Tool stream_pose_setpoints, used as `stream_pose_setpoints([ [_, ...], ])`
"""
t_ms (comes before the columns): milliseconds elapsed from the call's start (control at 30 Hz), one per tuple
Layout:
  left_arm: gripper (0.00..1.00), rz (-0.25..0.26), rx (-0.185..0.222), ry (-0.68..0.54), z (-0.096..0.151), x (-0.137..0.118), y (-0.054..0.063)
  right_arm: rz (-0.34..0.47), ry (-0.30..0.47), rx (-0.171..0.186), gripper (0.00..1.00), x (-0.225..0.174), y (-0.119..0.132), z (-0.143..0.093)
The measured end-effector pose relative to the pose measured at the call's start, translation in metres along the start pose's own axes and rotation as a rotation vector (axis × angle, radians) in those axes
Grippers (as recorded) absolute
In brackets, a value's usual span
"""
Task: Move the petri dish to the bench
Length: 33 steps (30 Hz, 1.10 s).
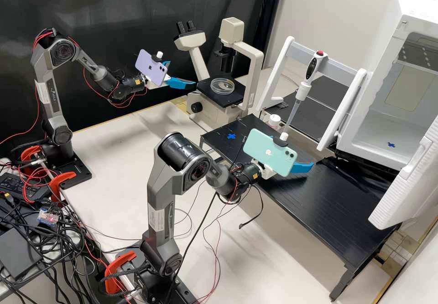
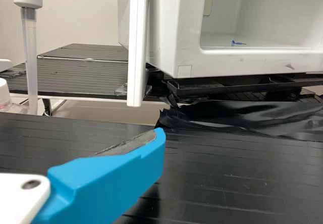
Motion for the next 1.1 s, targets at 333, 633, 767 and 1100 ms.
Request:
stream_pose_setpoints([
  [333, 1.0, 0.0, 0.0, 0.0, 0.0, 0.0, 0.0, 0.003, -0.003, 0.003, 1.0, 0.0, 0.0, 0.0],
  [633, 1.0, 0.0, 0.0, 0.0, 0.0, 0.0, 0.0, -0.002, 0.121, -0.003, 1.0, -0.015, -0.005, -0.041],
  [767, 1.0, 0.0, 0.0, 0.0, 0.0, 0.0, 0.0, -0.024, 0.187, -0.038, 1.0, -0.022, -0.017, -0.066],
  [1100, 1.0, 0.0, 0.0, 0.0, 0.0, 0.0, 0.0, -0.061, 0.348, -0.164, 1.0, -0.034, -0.052, -0.148],
])
